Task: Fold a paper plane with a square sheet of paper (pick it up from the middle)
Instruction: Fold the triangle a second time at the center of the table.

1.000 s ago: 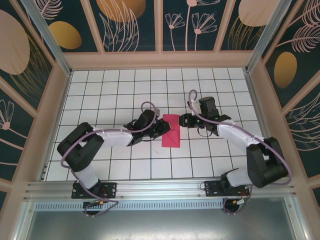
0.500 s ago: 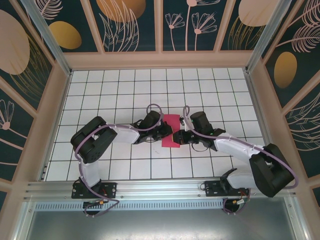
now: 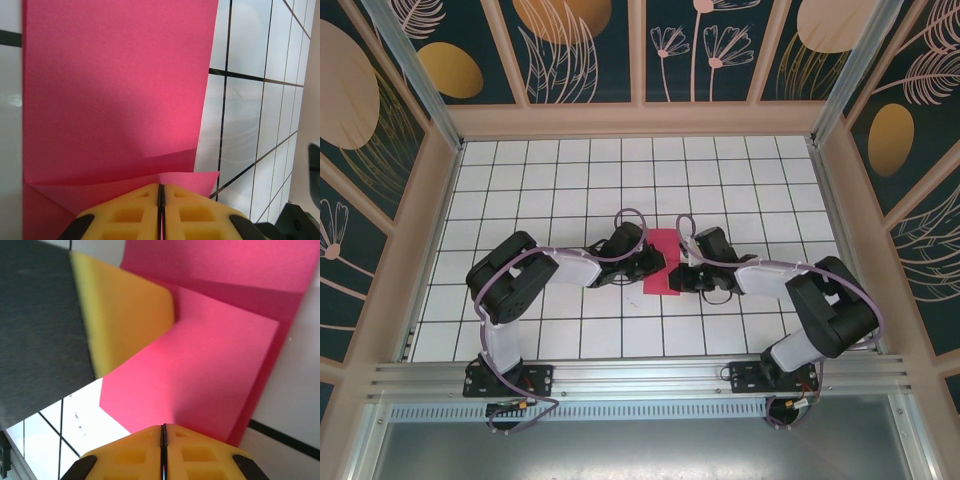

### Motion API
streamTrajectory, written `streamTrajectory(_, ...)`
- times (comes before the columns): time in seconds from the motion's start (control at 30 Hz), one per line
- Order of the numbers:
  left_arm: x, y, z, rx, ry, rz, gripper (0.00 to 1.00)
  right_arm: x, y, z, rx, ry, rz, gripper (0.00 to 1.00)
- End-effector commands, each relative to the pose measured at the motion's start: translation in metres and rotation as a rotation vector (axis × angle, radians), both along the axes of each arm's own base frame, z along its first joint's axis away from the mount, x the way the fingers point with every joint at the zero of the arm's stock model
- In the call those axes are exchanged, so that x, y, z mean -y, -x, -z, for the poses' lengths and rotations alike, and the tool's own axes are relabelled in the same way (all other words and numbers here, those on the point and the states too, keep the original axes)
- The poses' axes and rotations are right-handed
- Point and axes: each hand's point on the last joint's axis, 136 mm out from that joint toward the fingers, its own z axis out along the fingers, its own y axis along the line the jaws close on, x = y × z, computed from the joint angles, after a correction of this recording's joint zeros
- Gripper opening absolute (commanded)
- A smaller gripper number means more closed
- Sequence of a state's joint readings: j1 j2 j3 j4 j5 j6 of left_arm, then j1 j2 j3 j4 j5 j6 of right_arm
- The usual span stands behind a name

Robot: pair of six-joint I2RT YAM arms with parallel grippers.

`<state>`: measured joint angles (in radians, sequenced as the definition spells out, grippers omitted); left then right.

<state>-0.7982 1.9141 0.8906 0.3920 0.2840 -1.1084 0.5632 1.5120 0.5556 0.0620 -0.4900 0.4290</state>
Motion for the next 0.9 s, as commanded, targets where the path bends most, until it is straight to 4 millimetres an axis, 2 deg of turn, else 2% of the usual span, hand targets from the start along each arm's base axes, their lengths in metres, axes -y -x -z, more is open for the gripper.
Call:
streamTrajectory(0.0, 0.004, -0.008, -0.010, 0.038, 0.007, 0.016, 0.14, 0.007, 0.004, 0.015, -0.022, 0.026, 0.015, 0.12)
streamTrajectory(0.2, -0.002, -0.009, -0.032, 0.086, -0.013, 0.021, 0.19, 0.019, 0.013, 0.033, -0.066, 0.070, 0.045, 0.12)
streamTrajectory(0.33, -0.005, -0.001, -0.036, 0.082, 0.009, 0.029, 0.14, 0.020, 0.014, 0.034, -0.067, 0.070, 0.048, 0.12)
streamTrajectory(0.47, 0.001, 0.009, -0.028, 0.039, 0.056, 0.062, 0.06, 0.019, 0.013, 0.032, -0.061, 0.066, 0.050, 0.12)
streamTrajectory(0.63, 0.013, 0.017, -0.017, -0.014, 0.122, 0.092, 0.05, 0.019, 0.012, 0.032, -0.059, 0.068, 0.051, 0.12)
streamTrajectory(0.7, 0.012, 0.017, -0.010, -0.029, 0.112, 0.082, 0.05, 0.026, 0.006, 0.032, -0.061, 0.068, 0.078, 0.12)
streamTrajectory(0.87, 0.001, 0.014, 0.017, -0.053, 0.012, 0.045, 0.06, 0.026, 0.006, 0.033, -0.065, 0.072, 0.083, 0.12)
